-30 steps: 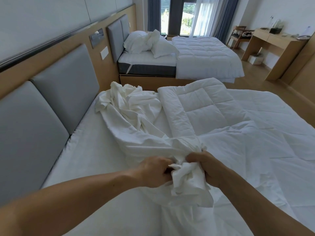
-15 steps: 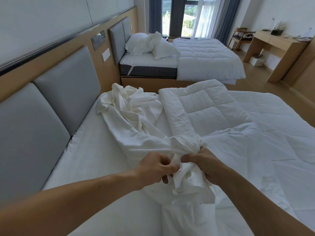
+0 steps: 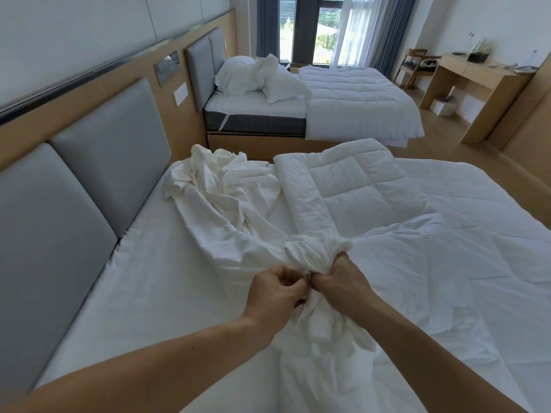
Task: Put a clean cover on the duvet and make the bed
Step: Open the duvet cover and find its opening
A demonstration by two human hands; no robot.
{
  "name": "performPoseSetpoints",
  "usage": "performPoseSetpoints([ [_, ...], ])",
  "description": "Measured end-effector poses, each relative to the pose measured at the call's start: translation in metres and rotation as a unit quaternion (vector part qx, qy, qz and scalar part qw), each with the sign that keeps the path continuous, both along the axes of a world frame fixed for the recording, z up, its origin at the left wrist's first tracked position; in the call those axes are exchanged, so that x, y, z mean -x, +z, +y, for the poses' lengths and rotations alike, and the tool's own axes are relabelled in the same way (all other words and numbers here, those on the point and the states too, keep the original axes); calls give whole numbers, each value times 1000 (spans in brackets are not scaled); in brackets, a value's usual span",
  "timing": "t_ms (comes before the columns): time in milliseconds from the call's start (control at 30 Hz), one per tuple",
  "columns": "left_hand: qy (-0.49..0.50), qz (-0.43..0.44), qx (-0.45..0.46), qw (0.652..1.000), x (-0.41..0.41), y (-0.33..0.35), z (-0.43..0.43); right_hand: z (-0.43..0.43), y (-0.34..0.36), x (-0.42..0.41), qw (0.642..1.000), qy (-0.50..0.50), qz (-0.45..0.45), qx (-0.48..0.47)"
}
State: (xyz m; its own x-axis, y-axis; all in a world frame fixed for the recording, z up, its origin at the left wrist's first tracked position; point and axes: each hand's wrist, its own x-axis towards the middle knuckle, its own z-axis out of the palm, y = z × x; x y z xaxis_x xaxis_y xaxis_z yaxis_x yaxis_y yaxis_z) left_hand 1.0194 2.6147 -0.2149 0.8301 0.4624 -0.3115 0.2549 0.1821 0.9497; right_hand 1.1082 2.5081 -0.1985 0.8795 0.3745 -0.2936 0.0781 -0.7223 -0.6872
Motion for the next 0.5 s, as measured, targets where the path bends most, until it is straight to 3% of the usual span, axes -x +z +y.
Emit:
performPoseSetpoints([
  [167,-86,0,-33,996,8,-6,-5,2,5,10,998,14,-25,59],
  [300,-114,44,95,988,3,2,-2,4,12,18,993,65,-27,98],
  [500,-183,22,160,970,-2,14,10,6,20,24,987,137,-32,75],
])
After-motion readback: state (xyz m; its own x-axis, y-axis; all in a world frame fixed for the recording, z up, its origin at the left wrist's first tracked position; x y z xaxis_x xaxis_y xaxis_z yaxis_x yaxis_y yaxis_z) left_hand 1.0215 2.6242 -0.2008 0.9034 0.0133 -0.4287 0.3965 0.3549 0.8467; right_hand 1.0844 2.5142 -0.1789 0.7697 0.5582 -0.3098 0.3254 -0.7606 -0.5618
